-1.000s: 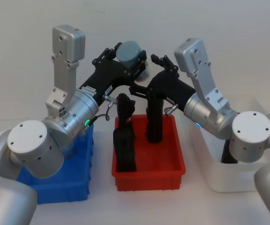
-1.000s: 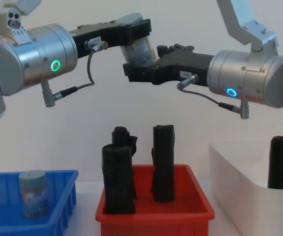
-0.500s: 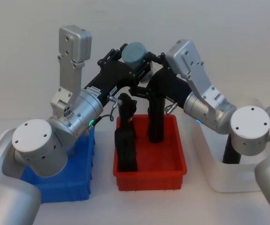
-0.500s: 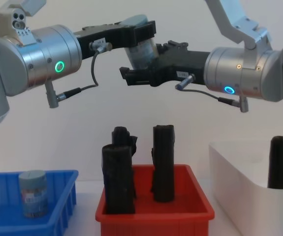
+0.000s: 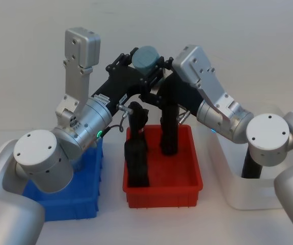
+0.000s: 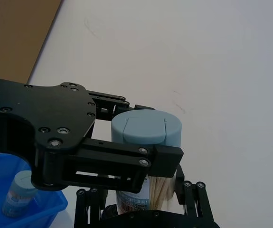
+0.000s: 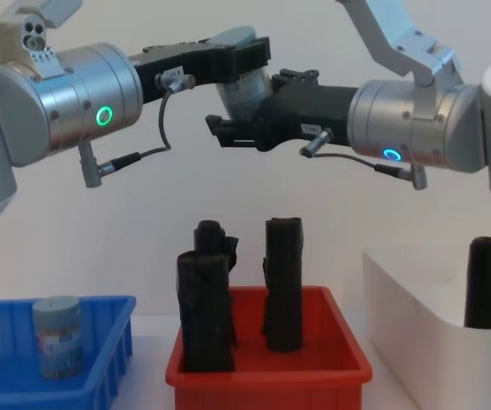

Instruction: Pick the cotton swabs from the blue box and place them into the white box.

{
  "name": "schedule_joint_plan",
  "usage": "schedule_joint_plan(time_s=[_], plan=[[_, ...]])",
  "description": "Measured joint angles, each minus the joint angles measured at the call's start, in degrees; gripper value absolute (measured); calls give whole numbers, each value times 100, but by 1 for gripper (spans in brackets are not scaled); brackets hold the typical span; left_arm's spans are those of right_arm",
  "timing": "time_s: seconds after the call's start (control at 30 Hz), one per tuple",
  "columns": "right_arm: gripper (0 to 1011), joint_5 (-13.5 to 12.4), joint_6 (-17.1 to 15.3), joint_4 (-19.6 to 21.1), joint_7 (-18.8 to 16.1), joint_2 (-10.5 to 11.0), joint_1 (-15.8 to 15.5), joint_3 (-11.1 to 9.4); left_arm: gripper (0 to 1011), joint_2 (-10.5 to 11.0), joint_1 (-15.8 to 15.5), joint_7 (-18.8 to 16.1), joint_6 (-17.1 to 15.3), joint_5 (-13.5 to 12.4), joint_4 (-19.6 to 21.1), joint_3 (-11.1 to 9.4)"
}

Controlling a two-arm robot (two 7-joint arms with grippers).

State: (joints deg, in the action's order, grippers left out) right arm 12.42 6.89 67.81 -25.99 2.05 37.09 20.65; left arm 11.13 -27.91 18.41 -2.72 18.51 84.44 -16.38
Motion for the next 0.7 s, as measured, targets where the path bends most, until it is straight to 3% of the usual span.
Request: schedule_joint_plan(time_s=[0.23, 0.7], plan=[[665, 59, 26, -19, 9, -2, 18, 8, 689, 0, 3, -15, -4, -5, 5, -4], [646, 112, 53, -36, 12, -9, 33, 20, 724, -1, 9, -30, -10, -14, 14, -5]])
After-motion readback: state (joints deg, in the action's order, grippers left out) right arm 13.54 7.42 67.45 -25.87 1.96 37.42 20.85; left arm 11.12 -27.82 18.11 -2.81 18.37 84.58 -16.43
